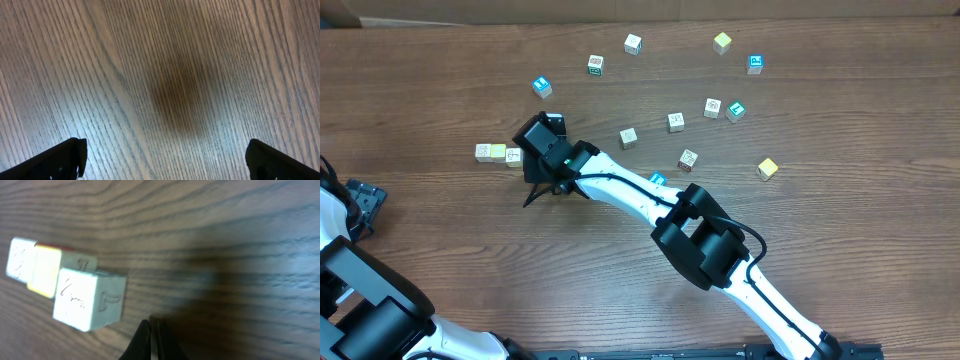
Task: Form a horizontal line
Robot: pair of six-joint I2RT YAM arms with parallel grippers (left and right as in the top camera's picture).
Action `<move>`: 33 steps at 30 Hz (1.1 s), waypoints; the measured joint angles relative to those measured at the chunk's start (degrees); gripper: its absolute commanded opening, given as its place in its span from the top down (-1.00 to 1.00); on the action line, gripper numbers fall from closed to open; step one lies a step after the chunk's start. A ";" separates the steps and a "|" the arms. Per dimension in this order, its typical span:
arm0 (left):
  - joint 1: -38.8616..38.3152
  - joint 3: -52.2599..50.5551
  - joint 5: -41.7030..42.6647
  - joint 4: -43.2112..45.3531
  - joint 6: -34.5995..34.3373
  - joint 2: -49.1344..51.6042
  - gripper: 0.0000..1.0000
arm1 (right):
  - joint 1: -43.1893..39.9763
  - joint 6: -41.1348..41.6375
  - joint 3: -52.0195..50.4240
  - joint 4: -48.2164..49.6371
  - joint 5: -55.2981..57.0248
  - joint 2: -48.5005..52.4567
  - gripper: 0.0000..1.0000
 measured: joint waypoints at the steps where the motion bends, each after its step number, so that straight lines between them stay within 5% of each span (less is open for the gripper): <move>1: 0.00 0.00 0.00 0.00 0.00 0.00 -0.99 | 0.15 0.02 0.00 -0.02 -0.57 0.00 0.92; 33: 0.00 0.00 0.00 0.00 0.00 0.00 -0.99 | 3.13 0.00 0.00 3.28 -1.60 0.24 0.92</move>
